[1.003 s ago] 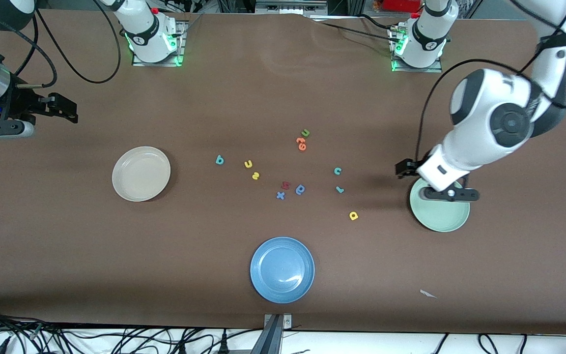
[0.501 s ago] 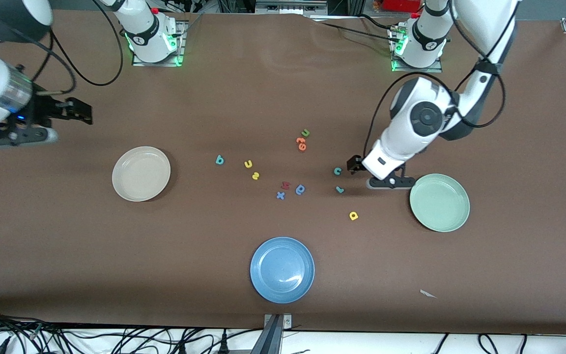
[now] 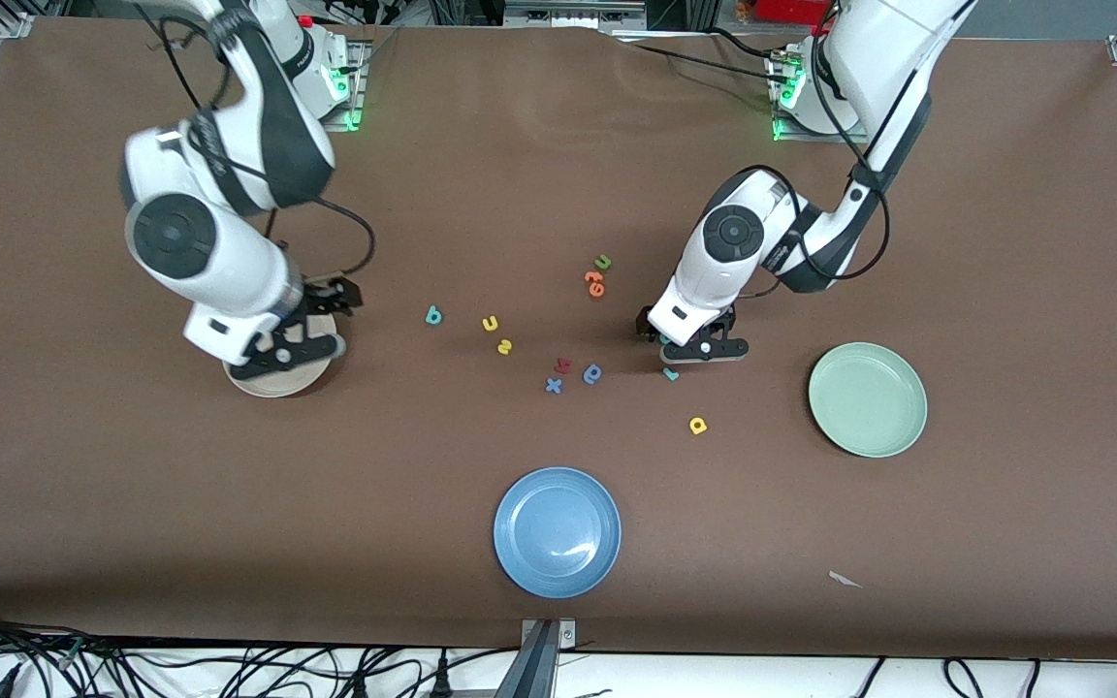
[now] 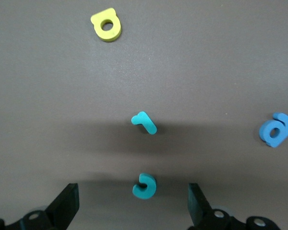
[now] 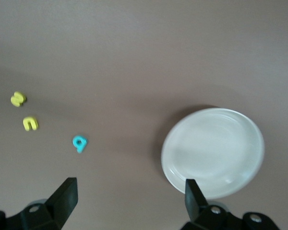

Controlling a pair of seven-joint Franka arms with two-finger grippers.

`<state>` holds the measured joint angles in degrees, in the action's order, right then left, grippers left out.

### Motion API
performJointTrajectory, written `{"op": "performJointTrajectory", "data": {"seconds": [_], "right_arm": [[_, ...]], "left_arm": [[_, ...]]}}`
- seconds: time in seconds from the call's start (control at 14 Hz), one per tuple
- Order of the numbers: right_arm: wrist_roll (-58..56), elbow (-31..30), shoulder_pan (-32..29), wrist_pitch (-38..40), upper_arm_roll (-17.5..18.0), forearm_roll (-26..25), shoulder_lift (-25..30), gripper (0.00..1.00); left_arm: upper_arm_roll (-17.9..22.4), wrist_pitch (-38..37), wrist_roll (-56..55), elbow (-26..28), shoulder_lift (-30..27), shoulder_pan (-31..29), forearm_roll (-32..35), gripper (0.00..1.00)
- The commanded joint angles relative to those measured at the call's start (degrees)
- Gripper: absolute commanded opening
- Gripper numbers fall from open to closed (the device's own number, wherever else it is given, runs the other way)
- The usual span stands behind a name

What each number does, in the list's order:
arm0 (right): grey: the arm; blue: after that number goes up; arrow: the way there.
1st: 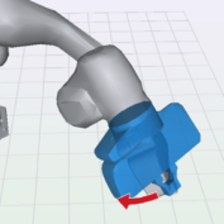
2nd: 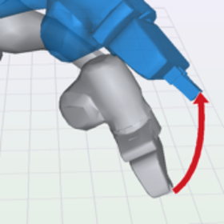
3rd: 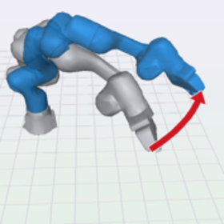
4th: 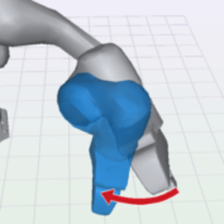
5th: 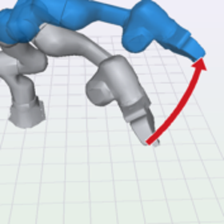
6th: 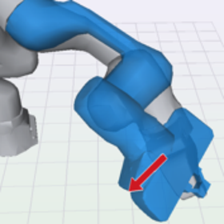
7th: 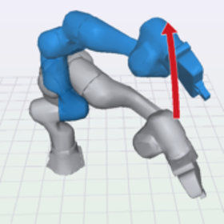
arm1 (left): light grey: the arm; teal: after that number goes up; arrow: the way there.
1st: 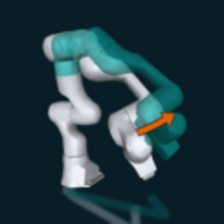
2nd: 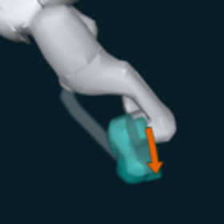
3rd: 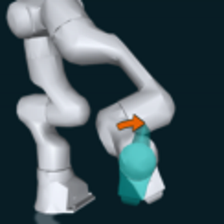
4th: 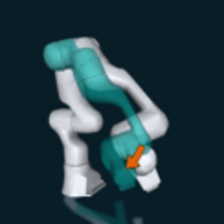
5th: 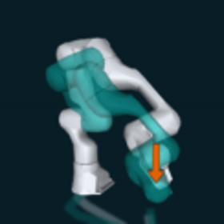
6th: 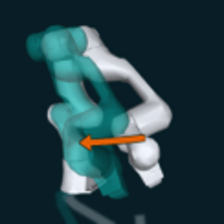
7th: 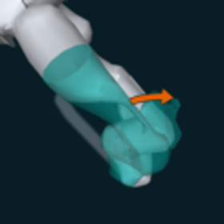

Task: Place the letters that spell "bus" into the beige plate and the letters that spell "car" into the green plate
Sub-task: 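Reach the left gripper to cyan c while the right gripper reaches yellow n, then grasp cyan c with the left gripper while the right gripper grasps yellow n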

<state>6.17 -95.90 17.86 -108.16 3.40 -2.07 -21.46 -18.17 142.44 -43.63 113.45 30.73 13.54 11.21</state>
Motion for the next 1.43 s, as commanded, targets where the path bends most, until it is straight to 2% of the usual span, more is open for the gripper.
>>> {"op": "performJointTrajectory", "data": {"seconds": [0.0,0.14,0.29,0.72,1.0,1.36], "right_arm": [[6.46,0.19,5.32,-4.41,-0.42,0.66,-3.40,0.94],[10.67,0.01,9.63,-8.01,-0.42,0.66,-5.68,0.75],[15.69,-1.74,12.01,-12.83,-0.33,0.66,-7.71,0.73],[16.15,-13.16,14.05,-34.89,0.46,0.66,-10.61,0.73],[20.80,-13.70,15.35,-35.62,1.60,0.66,-10.88,0.72],[20.81,-13.79,16.51,-36.77,1.52,0.31,-12.64,0.61]], "left_arm": [[-0.02,-0.23,-1.11,-2.79,2.93,0.26,2.06,0.97],[-0.11,-0.23,-1.11,-3.41,4.16,0.43,2.06,0.93],[-0.11,-0.23,-1.20,-3.32,4.43,1.05,1.97,0.86],[-0.02,-0.23,-1.46,-3.32,5.22,1.31,1.97,0.67],[-0.02,-0.23,-1.46,-3.41,5.66,1.49,1.97,0.57],[-0.02,-0.23,-1.55,-3.41,5.75,1.49,1.97,0.45]]}}
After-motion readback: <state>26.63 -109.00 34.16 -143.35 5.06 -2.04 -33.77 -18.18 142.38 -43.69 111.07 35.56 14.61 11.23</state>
